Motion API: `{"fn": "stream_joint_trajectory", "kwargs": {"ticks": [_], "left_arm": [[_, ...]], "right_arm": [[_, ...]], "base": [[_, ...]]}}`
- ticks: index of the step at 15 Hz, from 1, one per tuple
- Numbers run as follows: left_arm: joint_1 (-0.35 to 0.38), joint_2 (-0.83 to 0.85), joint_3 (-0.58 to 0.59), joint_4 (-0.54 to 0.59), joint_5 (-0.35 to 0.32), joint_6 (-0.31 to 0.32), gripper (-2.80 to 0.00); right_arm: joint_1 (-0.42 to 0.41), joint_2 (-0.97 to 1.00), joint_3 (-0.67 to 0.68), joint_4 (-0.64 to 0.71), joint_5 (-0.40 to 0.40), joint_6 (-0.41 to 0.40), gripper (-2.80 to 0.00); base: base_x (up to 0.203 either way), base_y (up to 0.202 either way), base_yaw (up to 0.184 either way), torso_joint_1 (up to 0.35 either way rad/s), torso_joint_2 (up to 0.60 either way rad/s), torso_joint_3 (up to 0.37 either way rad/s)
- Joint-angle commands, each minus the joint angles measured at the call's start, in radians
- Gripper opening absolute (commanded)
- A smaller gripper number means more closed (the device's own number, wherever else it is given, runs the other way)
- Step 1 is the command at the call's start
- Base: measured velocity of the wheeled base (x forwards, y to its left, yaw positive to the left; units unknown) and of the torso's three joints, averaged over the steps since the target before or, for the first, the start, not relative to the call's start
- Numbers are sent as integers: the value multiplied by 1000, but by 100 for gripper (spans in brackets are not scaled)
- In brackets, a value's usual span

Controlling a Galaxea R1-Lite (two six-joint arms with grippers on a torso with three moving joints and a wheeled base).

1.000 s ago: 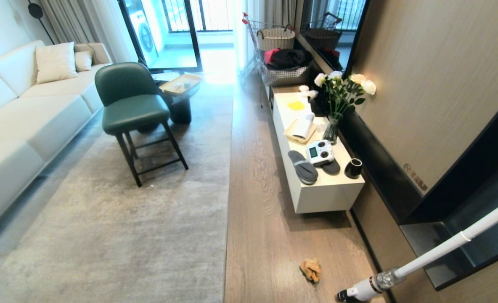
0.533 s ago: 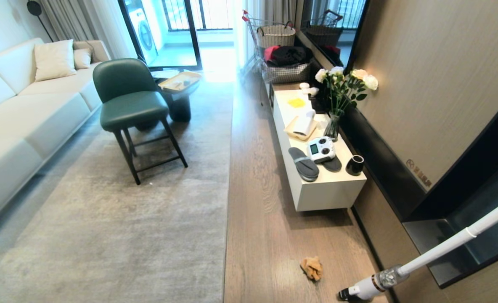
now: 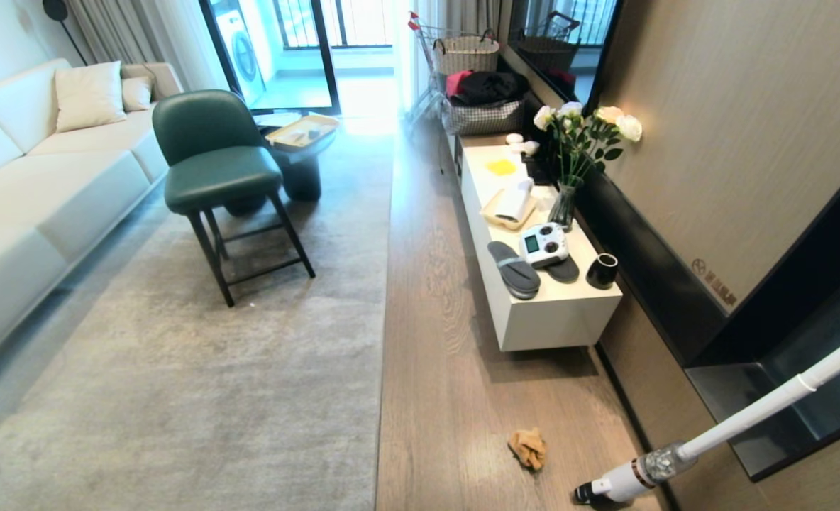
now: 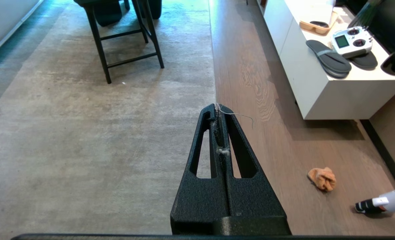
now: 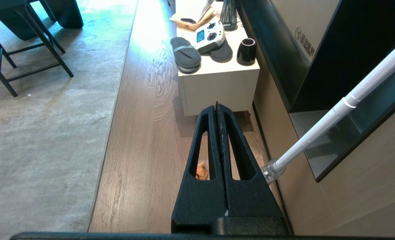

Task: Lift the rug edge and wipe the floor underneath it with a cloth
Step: Pick up the rag

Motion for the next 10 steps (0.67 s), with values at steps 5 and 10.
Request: {"fn": "stream_joint_trajectory", "kwargs": {"ticks": [5, 10], "left_arm": [[1, 0, 0, 0, 0, 0, -280], [0, 0, 0, 1, 0, 0, -280]], "right_arm": [[0, 1, 0, 0, 0, 0, -280], [0, 1, 0, 0, -2, 2, -280]], "base": [[0, 0, 0, -139, 354, 207], [0, 0, 0, -169, 438, 273]]}}
